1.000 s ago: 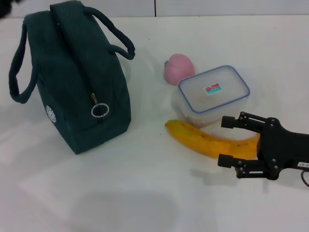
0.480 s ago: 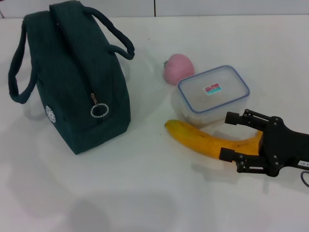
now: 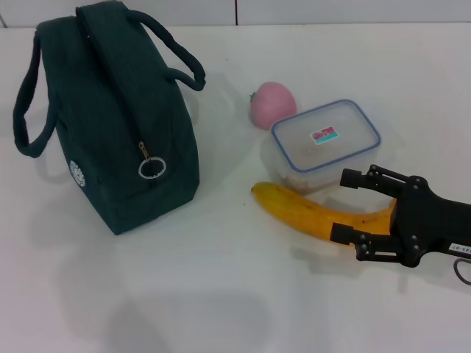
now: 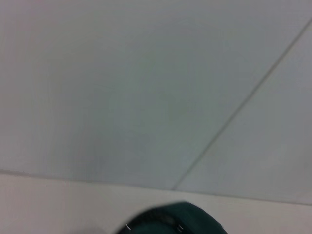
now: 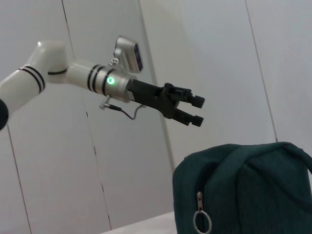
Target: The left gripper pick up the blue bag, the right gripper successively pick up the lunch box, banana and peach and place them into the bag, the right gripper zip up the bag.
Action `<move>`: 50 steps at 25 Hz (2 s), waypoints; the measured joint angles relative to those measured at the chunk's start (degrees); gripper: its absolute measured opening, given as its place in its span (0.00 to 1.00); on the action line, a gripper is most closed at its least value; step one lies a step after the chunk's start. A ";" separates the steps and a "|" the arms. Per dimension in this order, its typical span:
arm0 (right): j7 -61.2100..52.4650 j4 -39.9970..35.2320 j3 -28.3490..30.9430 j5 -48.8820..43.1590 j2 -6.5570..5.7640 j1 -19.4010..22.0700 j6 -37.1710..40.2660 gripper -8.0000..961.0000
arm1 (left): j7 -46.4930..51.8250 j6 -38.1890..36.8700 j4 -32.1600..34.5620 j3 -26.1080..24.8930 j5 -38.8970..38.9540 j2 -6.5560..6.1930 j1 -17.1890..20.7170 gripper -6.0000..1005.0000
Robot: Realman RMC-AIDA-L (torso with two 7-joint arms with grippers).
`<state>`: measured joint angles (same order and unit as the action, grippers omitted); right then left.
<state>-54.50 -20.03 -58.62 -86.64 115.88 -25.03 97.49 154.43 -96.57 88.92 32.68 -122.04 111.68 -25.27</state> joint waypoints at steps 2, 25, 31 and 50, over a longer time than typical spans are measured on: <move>0.02 0.00 0.00 0.00 0.00 -0.02 -0.26 0.90 | 2.84 -1.51 2.62 1.10 -0.27 0.95 0.52 0.87; 0.05 -0.01 0.00 0.60 -0.01 -0.79 -0.38 0.90 | 1.05 1.52 -3.96 7.16 -13.57 4.85 -2.30 0.84; 0.07 0.00 0.01 0.67 -0.03 -0.47 -0.38 0.90 | 0.54 3.40 -7.28 8.75 -16.18 4.97 -3.69 0.77; 0.10 0.06 0.22 2.91 -0.42 0.45 -0.20 0.90 | -1.89 2.61 -7.99 8.51 -7.55 6.54 -0.78 0.09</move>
<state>-54.40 -19.97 -58.41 -83.73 115.46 -24.58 97.29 152.54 -93.97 80.92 41.19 -129.59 118.22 -26.05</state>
